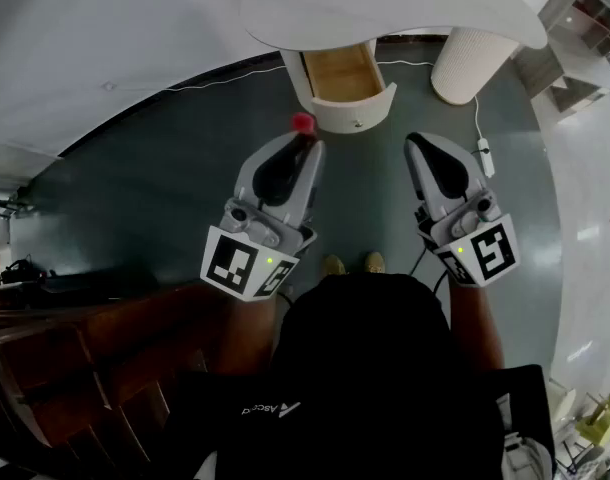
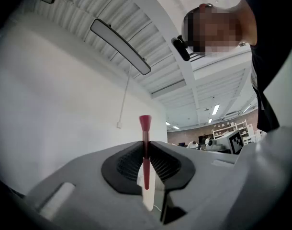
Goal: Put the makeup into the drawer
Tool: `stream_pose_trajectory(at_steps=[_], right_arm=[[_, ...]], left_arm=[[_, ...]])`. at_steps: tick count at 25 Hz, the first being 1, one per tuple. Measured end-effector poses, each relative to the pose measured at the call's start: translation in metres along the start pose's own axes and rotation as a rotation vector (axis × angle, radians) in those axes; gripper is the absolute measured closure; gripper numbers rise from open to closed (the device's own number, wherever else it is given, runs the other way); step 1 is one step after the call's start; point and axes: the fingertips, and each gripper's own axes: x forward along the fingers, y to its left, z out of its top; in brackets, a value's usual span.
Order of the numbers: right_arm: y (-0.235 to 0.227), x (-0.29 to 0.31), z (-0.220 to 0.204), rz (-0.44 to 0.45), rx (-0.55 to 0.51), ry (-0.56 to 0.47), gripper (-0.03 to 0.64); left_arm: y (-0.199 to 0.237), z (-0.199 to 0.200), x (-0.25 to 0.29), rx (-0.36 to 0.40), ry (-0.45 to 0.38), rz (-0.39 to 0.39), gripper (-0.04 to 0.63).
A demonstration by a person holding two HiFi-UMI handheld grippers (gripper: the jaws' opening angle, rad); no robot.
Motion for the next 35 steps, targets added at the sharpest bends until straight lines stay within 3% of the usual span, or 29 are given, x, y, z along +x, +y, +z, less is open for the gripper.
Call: stream_pose_trajectory(at_steps=[8,26,35], right_arm=[[-0.001,-0.002,0.003,0.015,0.006,-0.012,0.614],[-0.069,-0.045,0.009,0.050,0.021,-0.045,0.614],[-0.098,-0.023,0.003,0.025,0.001,-0.043,0.614]], left_arm=[[-0.002,0.002,0.000,0.011,0.004,0.009,0.543],[-0.036,-0.021,0.052,0.098,0.066,0.044,0.543],[-0.009,-0.034,0.087,0.110,0.072,0.012,0.543]])
